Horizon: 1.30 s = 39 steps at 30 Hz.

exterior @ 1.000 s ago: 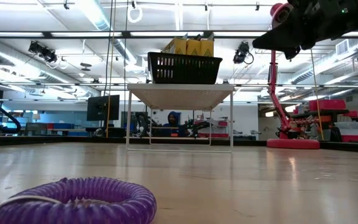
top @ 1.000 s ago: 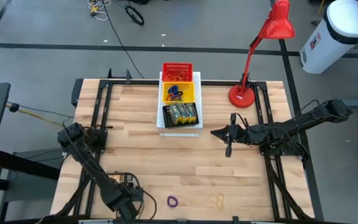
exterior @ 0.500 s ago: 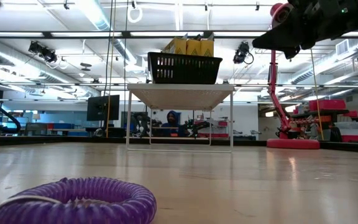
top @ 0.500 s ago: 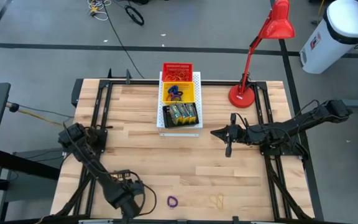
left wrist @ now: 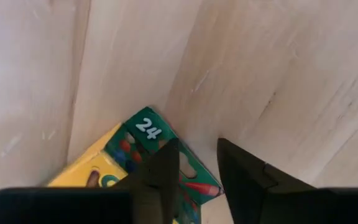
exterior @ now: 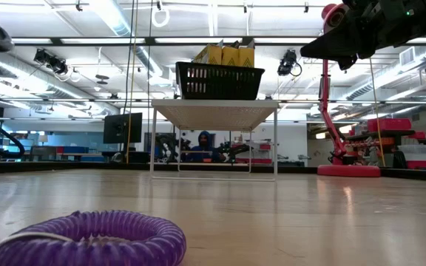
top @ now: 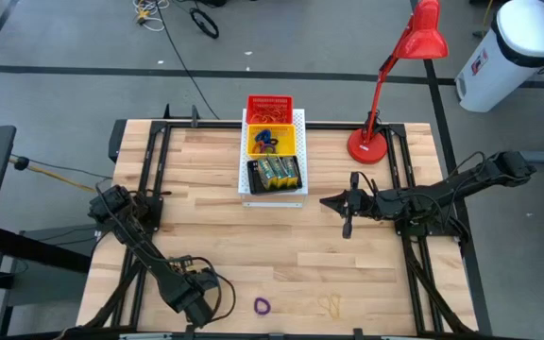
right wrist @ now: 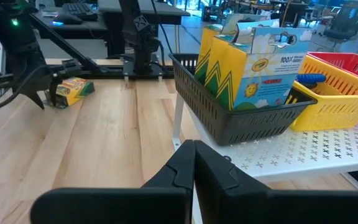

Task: Pick & Place Office Desk Supplies
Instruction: Put the yellow crayon box into the black bin on the shelf

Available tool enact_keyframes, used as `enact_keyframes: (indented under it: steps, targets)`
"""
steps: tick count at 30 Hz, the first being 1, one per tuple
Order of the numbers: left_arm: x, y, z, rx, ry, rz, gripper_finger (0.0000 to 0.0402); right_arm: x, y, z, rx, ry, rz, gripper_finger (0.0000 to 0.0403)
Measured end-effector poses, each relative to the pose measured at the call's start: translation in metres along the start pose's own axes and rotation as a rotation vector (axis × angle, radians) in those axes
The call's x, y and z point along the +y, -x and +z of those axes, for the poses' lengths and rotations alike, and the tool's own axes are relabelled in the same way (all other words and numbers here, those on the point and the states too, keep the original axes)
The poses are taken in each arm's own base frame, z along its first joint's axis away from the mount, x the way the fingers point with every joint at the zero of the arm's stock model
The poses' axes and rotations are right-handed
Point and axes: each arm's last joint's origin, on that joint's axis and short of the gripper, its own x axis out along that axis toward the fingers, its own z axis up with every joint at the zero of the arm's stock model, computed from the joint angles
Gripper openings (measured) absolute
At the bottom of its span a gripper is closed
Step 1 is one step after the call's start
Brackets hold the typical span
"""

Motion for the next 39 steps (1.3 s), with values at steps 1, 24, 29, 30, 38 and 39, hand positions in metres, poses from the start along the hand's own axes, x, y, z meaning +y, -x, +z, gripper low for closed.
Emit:
enact_keyframes:
  steps: [1,24,29,30,38,39]
  targets:
    - [0.000,0.000,0.000,0.011,0.004,-0.001,0.0106,0.000,0.000,0.000,0.000,0.000,0.000,0.0011]
    - [0.002,0.016,-0.003,0.070,0.093,0.100,0.0097,0.000,0.000,0.000,0.000,0.000,0.000,0.0011]
    - [0.003,0.001,-0.001,0.145,0.102,0.162,0.0132,0.000,0.000,0.000,0.001,0.000,0.000,0.0011]
    - [0.003,-0.003,-0.001,0.160,0.098,0.181,0.0132,0.000,0.000,0.000,0.001,0.001,0.000,0.0011]
    - [0.004,-0.009,0.000,0.178,0.098,0.231,0.0089,0.000,0.000,0.000,0.002,0.001,0.000,0.0011]
    - [0.005,-0.010,-0.001,0.181,0.096,0.247,0.0075,0.000,0.000,0.000,0.001,0.001,0.000,0.0011]
